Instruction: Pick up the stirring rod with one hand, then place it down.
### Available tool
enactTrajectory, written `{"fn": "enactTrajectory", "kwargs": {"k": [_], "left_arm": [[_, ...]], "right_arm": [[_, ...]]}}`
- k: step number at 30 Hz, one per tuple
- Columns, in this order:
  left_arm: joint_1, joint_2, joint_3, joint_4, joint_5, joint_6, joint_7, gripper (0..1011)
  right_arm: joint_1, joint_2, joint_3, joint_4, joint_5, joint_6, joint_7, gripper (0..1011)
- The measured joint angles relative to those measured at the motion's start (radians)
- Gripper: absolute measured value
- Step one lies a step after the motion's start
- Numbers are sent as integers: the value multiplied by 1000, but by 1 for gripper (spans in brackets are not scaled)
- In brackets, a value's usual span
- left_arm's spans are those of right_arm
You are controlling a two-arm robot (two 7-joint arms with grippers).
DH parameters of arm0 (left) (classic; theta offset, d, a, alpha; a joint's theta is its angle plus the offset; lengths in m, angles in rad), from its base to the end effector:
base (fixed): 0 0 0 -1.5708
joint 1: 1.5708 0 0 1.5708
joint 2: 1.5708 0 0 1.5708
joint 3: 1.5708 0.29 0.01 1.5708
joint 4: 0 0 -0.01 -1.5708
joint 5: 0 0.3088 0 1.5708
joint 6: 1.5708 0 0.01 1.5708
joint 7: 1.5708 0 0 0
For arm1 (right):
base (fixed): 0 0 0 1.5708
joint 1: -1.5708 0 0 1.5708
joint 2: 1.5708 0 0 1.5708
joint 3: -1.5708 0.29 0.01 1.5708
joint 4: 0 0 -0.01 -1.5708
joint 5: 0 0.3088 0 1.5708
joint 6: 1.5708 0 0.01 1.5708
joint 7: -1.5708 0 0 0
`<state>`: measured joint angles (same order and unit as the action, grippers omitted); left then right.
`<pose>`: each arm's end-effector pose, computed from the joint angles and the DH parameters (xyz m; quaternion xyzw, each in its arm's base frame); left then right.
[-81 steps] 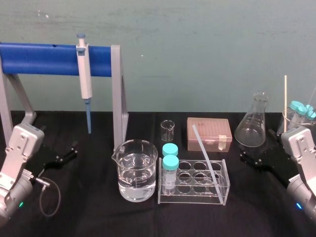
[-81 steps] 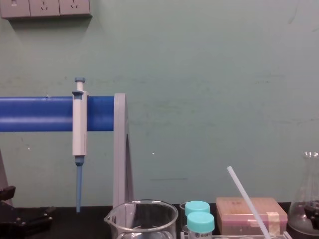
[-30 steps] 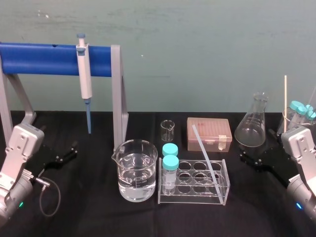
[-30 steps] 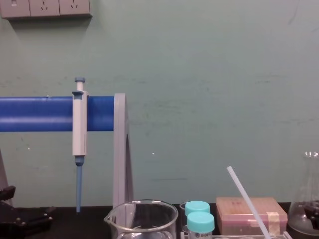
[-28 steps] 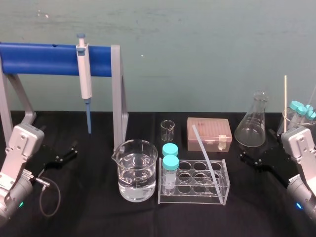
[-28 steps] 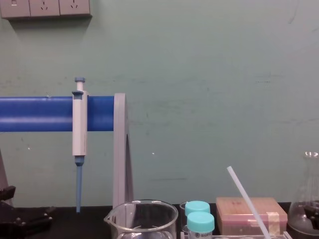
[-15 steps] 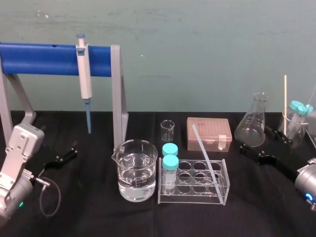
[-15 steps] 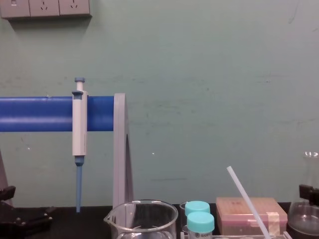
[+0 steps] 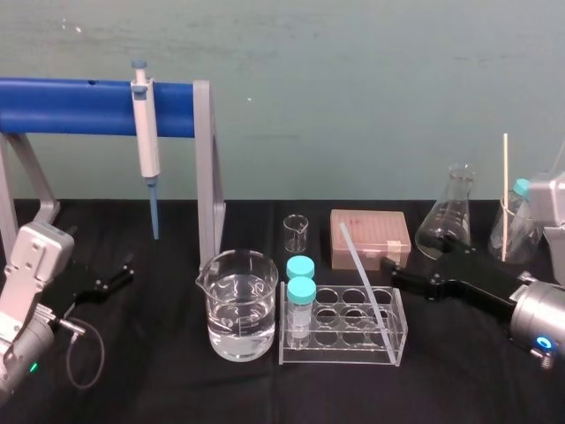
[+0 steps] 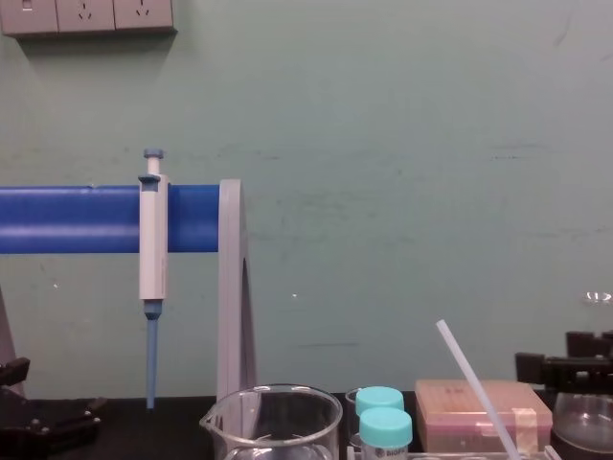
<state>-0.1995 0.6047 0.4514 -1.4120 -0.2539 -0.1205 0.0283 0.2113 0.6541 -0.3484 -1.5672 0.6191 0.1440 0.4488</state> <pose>0.3581 0.0827 -0.3023 0.1415 -0.1325 0.5799 0.7913 0.3665 -0.0943 -0.2371 -0.0732 0.0382 -0.4128 0.9071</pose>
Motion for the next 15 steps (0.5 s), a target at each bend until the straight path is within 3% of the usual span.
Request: {"fn": "enactTrajectory", "kwargs": {"k": [8,15], "left_arm": [[0,0,0,0,0,0,0,1000],[0,0,0,0,0,0,0,1000]], "right_arm": [[83,-15,-74,54,-50,35,82,1002],[140,-45,-117,115,-62,67,117,1002]]}}
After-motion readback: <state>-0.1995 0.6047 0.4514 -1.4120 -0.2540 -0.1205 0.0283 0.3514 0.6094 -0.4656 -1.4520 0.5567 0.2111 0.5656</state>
